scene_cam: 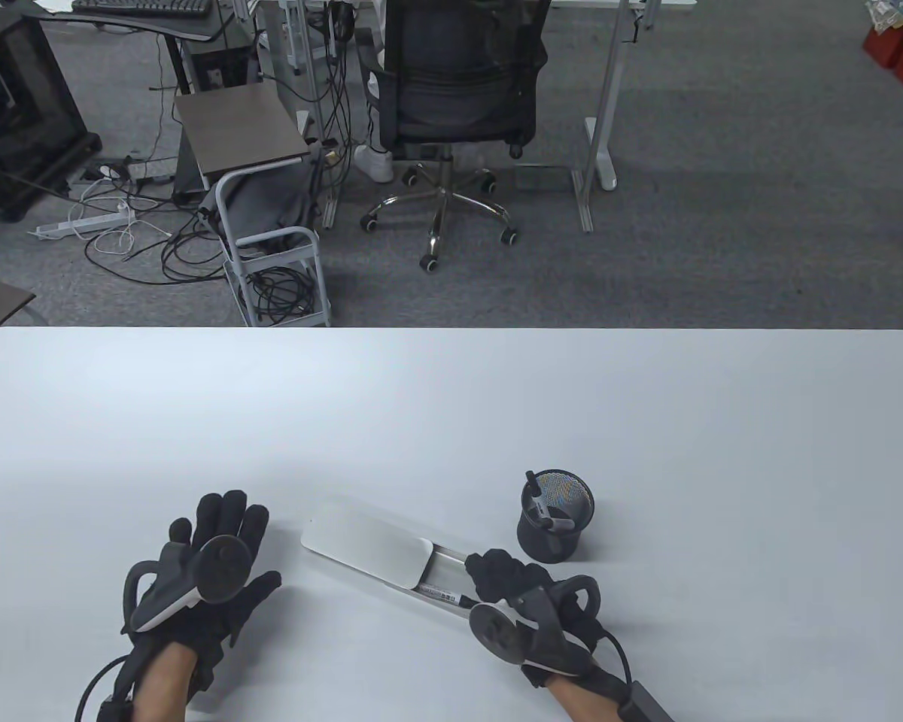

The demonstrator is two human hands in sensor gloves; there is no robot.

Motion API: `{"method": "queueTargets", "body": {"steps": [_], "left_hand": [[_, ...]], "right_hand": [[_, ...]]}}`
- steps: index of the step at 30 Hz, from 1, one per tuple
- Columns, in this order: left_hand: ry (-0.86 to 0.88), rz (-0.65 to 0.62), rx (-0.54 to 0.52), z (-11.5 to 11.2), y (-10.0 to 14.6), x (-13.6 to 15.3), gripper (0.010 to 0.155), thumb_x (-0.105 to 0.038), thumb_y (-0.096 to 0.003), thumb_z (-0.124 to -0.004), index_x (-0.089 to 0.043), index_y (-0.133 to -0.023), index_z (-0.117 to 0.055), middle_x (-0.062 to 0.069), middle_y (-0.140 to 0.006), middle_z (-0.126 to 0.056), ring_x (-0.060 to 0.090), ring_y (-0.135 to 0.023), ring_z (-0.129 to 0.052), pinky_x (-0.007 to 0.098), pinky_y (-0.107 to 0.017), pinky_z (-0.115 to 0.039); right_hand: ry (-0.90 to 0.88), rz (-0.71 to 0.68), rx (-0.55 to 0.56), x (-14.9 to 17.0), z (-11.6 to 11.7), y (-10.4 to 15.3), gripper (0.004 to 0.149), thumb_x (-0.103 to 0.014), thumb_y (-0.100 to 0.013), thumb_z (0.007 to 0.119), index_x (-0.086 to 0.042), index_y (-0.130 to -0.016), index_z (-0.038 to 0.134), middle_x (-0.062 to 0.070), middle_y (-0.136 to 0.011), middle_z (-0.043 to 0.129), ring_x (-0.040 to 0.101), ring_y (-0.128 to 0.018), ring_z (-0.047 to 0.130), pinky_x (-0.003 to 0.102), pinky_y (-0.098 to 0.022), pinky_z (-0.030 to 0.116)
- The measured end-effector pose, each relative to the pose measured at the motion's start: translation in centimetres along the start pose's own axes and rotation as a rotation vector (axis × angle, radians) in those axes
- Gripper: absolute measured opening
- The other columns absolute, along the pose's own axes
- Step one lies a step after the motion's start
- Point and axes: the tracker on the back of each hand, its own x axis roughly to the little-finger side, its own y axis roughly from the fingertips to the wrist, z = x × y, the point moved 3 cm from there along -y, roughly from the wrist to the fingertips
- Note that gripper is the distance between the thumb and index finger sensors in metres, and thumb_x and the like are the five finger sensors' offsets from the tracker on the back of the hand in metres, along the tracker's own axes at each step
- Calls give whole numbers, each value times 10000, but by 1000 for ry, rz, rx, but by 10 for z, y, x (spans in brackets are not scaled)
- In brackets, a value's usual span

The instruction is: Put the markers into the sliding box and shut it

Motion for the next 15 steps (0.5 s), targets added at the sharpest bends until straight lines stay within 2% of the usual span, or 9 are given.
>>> {"method": "queueTargets", "body": {"steps": [8,15], "left_hand": [[0,3,2,0,0,0,868,-622,-459,-664,-304,-1103,-177,-32,-1159,-13,271,-1041,46,579,-695,-89],[-3,10,17,0,-1,0,868,-621,-461,-665,-309,-1103,-171,-40,-1160,2,264,-1044,53,577,-700,-81]], "right_hand": [[-26,84,158,24,-30,8,441,-384,-398,882,-267,-822,856,64,-820,981,123,-387,1074,349,-319,935],[-37,230,230,54,-38,10,514,-410,-407,876,-277,-895,780,70,-915,896,118,-358,1043,340,-307,914]]}}
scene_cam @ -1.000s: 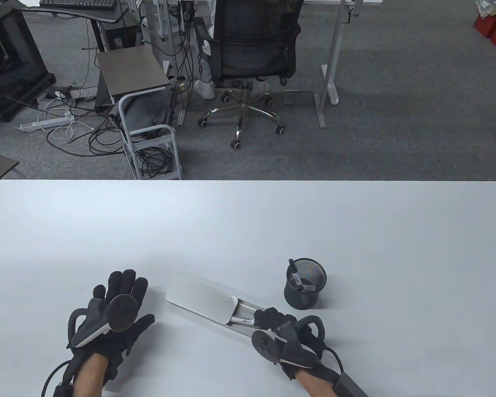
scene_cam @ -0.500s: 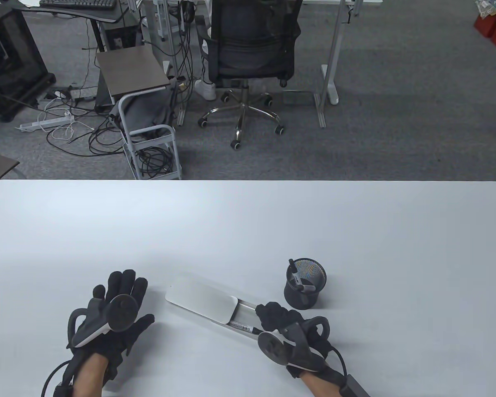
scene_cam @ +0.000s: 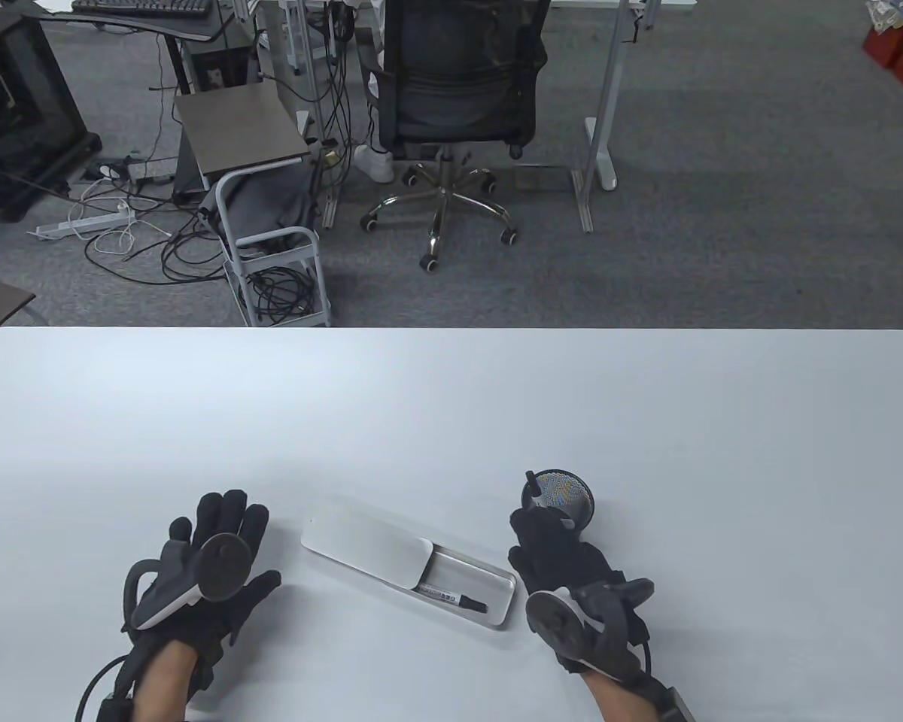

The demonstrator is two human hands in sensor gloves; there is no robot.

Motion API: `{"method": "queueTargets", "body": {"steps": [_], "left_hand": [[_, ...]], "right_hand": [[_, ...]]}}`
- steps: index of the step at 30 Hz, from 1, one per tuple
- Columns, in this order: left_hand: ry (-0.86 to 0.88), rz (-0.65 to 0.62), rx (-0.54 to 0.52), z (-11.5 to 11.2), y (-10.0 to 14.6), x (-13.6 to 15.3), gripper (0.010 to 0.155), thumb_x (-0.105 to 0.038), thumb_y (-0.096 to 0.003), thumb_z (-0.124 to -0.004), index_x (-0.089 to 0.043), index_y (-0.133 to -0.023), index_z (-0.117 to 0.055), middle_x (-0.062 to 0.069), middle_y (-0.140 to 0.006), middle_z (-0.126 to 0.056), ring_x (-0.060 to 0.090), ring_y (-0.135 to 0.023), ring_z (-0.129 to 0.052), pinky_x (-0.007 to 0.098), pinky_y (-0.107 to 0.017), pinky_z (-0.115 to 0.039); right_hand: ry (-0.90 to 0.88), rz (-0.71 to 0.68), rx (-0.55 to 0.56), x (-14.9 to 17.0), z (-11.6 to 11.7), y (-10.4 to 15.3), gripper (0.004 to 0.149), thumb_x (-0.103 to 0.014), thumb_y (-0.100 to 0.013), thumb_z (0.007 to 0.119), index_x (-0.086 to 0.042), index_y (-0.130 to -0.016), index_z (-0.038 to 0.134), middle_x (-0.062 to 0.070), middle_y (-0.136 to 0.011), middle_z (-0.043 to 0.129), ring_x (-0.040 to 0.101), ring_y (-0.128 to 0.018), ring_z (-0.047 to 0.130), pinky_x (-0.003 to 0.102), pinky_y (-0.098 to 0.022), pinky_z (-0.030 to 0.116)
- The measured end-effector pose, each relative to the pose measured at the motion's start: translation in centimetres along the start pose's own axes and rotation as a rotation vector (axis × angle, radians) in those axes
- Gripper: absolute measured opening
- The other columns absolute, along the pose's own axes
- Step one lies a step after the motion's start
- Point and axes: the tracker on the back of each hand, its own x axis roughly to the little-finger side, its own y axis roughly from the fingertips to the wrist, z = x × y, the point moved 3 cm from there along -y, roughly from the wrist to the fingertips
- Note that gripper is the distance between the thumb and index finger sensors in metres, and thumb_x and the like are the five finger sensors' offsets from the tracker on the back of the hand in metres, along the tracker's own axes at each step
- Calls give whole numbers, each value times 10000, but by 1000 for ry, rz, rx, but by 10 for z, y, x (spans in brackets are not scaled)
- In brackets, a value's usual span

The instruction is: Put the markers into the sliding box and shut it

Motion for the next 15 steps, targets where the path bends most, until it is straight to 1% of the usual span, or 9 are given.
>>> {"method": "queueTargets", "body": {"steps": [5,15], "left_hand": [[-4,0,5,0,-1,-1,870,-622,-460,-665,-311,-1104,-171,-42,-1161,2,260,-1046,54,576,-702,-80],[-5,-3,9,1,-2,-2,869,-622,-460,-666,-316,-1104,-169,-46,-1162,4,259,-1048,57,576,-704,-76]], "right_hand": [[15,56,-28,12,8,-3,559,-410,-413,874,-308,-942,727,72,-974,836,115,-357,1029,337,-309,901],[86,51,-110,11,29,-6,527,-363,-434,863,-351,-944,731,86,-988,849,121,-377,1018,341,-304,894]]}}
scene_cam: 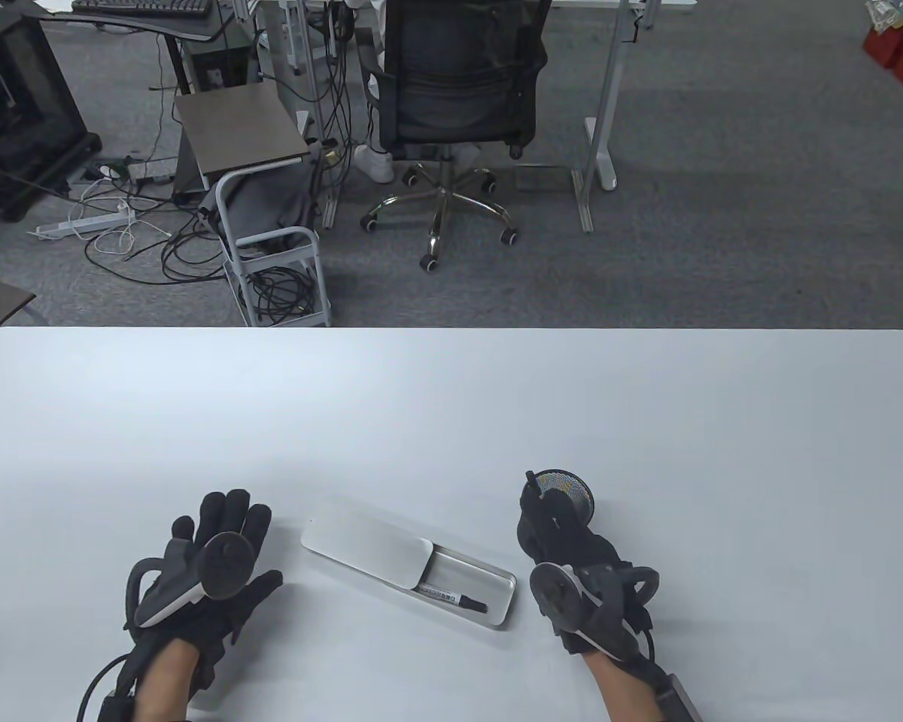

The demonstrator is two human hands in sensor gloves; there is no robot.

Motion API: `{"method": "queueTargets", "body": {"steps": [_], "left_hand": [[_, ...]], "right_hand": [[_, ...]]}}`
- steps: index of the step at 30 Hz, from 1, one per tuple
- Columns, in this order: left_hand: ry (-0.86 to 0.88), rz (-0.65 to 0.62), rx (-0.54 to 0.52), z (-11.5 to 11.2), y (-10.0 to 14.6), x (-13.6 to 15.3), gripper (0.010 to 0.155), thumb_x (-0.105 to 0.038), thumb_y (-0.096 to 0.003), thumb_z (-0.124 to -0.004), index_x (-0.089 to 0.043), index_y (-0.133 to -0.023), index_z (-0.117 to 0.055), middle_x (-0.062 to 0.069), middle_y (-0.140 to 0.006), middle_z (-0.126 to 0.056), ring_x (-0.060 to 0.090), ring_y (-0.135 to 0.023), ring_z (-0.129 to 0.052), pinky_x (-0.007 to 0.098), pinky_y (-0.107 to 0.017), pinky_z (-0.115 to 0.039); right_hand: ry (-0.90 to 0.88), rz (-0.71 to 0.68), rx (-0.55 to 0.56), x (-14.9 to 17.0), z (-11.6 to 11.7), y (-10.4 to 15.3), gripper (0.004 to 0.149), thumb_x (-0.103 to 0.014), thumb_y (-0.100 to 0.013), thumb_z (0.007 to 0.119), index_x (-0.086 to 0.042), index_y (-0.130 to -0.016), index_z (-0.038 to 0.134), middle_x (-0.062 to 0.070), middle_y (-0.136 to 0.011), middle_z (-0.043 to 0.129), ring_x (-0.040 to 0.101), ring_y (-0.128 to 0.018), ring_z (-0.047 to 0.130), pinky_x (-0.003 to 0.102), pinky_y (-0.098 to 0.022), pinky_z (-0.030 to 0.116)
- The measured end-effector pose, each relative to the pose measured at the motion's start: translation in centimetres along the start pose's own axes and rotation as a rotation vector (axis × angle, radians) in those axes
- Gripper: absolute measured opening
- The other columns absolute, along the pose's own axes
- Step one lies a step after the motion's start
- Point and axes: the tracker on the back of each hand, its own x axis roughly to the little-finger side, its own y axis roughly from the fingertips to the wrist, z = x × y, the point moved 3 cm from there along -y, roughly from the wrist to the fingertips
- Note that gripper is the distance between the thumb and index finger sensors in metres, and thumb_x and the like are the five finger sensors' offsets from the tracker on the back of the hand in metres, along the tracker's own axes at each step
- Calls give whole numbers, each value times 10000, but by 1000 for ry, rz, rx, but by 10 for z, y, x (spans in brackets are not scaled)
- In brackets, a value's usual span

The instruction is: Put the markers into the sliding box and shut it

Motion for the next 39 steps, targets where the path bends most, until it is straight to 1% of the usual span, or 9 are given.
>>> {"method": "queueTargets", "body": {"steps": [5,10,19,25,39], "left_hand": [[-6,2,8,0,-1,-1,869,-622,-461,-665,-319,-1104,-167,-51,-1163,8,254,-1050,59,574,-707,-72],[-10,0,11,-1,-2,-2,868,-623,-460,-665,-321,-1105,-168,-53,-1163,7,254,-1051,59,574,-708,-71],[-11,-2,11,-1,-2,-4,869,-623,-460,-665,-319,-1105,-169,-50,-1163,6,255,-1051,56,575,-706,-73],[-12,-2,10,-1,-2,-4,868,-622,-459,-666,-319,-1104,-171,-50,-1162,5,256,-1051,55,575,-706,-74],[-12,-2,9,-1,-2,-4,867,-622,-460,-665,-317,-1106,-174,-50,-1162,3,256,-1050,54,575,-705,-75]], "right_hand": [[24,-4,-18,-2,4,-1,510,-352,-442,854,-350,-940,741,92,-976,877,129,-392,1018,341,-299,895],[28,-8,-30,-2,3,-1,492,-338,-445,846,-347,-929,757,95,-929,948,133,-373,1031,341,-280,903],[50,-13,-10,-3,1,0,437,-298,-448,837,-345,-882,819,98,-865,1025,129,-327,1061,338,-247,918],[94,-18,2,-3,0,2,416,-272,-445,839,-339,-856,847,89,-847,1041,116,-305,1071,327,-229,926],[170,-1,42,-3,-4,3,373,-259,-437,846,-314,-800,908,101,-818,1051,119,-284,1085,325,-219,932]]}}
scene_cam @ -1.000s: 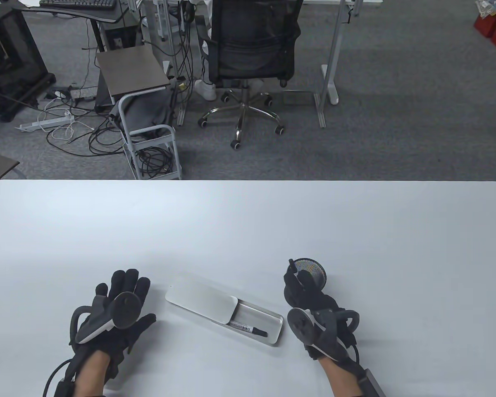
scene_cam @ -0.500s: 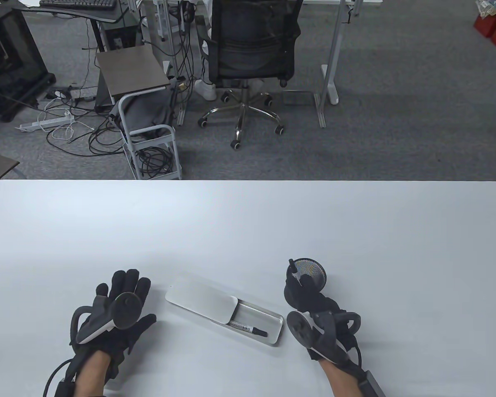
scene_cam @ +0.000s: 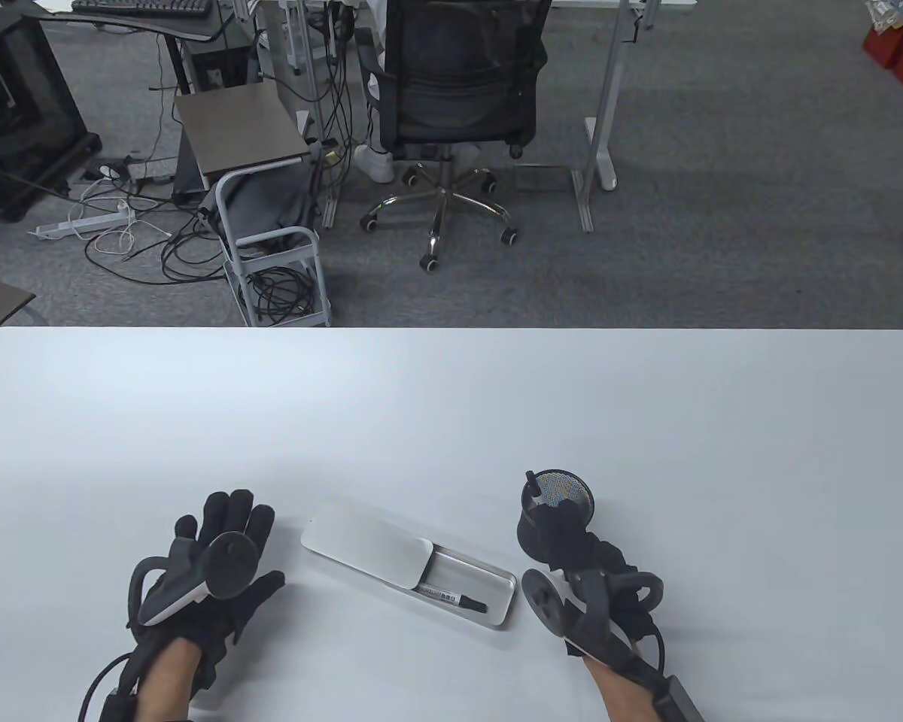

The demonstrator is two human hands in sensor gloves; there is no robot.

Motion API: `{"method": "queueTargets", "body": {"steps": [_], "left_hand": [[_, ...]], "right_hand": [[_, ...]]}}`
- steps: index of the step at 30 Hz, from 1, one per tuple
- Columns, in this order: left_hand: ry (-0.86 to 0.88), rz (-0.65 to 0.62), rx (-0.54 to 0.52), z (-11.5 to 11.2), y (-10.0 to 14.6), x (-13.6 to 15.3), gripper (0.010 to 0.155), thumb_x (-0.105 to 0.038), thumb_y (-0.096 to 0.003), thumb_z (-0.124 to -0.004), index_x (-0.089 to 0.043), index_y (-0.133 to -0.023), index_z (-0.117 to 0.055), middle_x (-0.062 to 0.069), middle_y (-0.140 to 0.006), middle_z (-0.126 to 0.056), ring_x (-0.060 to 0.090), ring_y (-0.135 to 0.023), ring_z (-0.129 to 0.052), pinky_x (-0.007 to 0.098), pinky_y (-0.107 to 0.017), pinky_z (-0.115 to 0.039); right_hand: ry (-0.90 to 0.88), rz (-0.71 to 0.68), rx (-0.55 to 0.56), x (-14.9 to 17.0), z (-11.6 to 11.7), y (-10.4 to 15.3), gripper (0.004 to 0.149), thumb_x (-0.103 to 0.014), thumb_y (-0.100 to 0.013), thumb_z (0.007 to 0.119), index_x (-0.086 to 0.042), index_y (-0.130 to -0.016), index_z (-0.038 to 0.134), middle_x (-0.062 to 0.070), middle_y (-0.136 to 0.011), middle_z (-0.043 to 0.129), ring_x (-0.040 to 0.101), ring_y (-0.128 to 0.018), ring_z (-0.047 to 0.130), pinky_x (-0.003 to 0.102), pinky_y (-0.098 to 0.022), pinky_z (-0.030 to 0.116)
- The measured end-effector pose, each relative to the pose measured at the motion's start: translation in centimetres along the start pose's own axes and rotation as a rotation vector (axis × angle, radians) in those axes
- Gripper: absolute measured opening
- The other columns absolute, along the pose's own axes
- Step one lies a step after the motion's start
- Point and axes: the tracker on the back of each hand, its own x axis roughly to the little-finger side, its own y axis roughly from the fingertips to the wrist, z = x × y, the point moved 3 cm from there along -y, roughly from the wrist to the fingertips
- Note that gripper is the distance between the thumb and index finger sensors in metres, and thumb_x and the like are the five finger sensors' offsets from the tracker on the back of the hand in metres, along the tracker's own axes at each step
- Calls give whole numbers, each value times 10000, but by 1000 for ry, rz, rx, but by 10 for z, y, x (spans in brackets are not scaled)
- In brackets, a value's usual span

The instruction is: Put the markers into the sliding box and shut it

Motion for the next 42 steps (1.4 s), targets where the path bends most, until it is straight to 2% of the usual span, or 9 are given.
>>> {"method": "queueTargets", "body": {"steps": [18,30,42], "left_hand": [[0,0,0,0,0,0,865,-622,-459,-666,-315,-1108,-184,-49,-1162,4,257,-1048,57,575,-704,-74],[0,1,0,0,0,0,865,-622,-459,-665,-314,-1109,-184,-50,-1160,10,254,-1046,64,574,-705,-72],[-1,2,3,-1,0,1,864,-622,-460,-665,-315,-1109,-185,-51,-1161,10,254,-1045,66,575,-705,-72]], "right_hand": [[-14,39,82,7,-9,2,371,-251,-439,850,-276,-805,905,97,-822,1030,118,-310,1100,314,-233,942],[-102,94,176,22,-26,6,376,-259,-445,848,-258,-819,886,104,-821,1016,101,-341,1115,298,-244,960],[-186,124,284,32,-51,13,373,-268,-448,845,-259,-820,877,99,-820,1007,100,-452,1129,274,-267,980]]}}
